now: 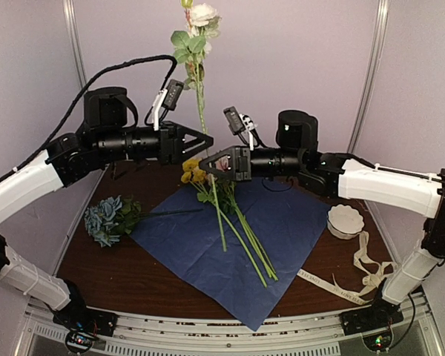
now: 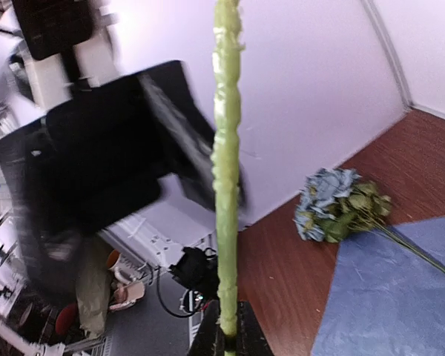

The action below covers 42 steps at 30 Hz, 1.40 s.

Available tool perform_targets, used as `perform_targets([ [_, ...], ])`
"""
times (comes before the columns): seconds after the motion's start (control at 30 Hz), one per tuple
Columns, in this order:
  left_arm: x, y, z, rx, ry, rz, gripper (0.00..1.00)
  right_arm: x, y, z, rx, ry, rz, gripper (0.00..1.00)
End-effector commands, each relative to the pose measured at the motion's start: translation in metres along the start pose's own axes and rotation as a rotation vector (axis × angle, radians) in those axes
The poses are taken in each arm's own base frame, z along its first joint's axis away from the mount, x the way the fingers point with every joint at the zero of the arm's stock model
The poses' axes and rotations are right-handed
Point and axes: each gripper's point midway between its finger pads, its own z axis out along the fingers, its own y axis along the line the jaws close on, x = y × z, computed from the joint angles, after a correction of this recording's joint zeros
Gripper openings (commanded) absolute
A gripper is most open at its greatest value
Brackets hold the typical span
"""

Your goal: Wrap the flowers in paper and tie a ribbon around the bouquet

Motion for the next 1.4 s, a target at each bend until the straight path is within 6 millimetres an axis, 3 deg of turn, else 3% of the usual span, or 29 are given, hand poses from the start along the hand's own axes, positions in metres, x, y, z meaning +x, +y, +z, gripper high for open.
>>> perform_targets([
  [0.0,-0.004,0.045,-0.021,-0.237,0.060,-0.055,0.72,0.020,-0.100,-0.041,0.444,0.085,0.090,0.00],
  [0.07,0.023,0.088,-0.033,-0.370,0.134,-0.184,0.75,0.049,-0.143,-0.060,0.648,0.207,0.110,0.00],
  [0.17,0.066,0.147,-0.062,-0.571,0.167,-0.373,0.76,0.089,-0.185,-0.082,0.838,0.381,0.117,0.00],
  [0.27,0.105,0.192,-0.093,-0.772,0.165,-0.464,0.78,0.116,-0.212,-0.097,0.959,0.475,0.122,0.00],
  [0.4,0.152,0.236,-0.123,-0.985,0.195,-0.558,0.77,0.137,-0.237,-0.106,1.053,0.512,0.125,0.00],
  [0.43,0.161,0.244,-0.128,-1.024,0.198,-0.587,0.77,0.142,-0.242,-0.107,1.067,0.519,0.128,0.01],
  [0.53,0.186,0.263,-0.139,-1.117,0.206,-0.642,0.78,0.151,-0.251,-0.109,1.099,0.537,0.146,0.17],
  [0.6,0.196,0.274,-0.144,-1.170,0.204,-0.663,0.86,0.154,-0.252,-0.109,1.100,0.539,0.154,0.35],
  [0.63,0.201,0.280,-0.147,-1.196,0.210,-0.669,0.94,0.154,-0.252,-0.109,1.101,0.536,0.153,0.39],
  [0.7,0.214,0.292,-0.156,-1.245,0.226,-0.693,0.98,0.149,-0.250,-0.112,1.109,0.527,0.143,0.42],
  [0.97,0.266,0.333,-0.199,-1.382,0.323,-0.786,0.98,0.136,-0.238,-0.117,1.103,0.513,0.103,0.47],
  [1.07,0.276,0.347,-0.235,-1.464,0.349,-0.799,0.98,0.132,-0.234,-0.118,1.098,0.506,0.098,0.47],
  [1.2,0.266,0.372,-0.301,-1.620,0.437,-0.729,0.98,0.131,-0.230,-0.121,1.093,0.508,0.086,0.48],
  [1.23,0.261,0.378,-0.308,-1.633,0.474,-0.704,0.97,0.130,-0.229,-0.121,1.092,0.510,0.084,0.48],
  [1.27,0.243,0.387,-0.309,-1.626,0.493,-0.652,0.97,0.130,-0.228,-0.122,1.090,0.511,0.080,0.48],
  [1.37,0.216,0.395,-0.294,-1.558,0.565,-0.588,0.94,0.127,-0.226,-0.123,1.092,0.509,0.072,0.48],
])
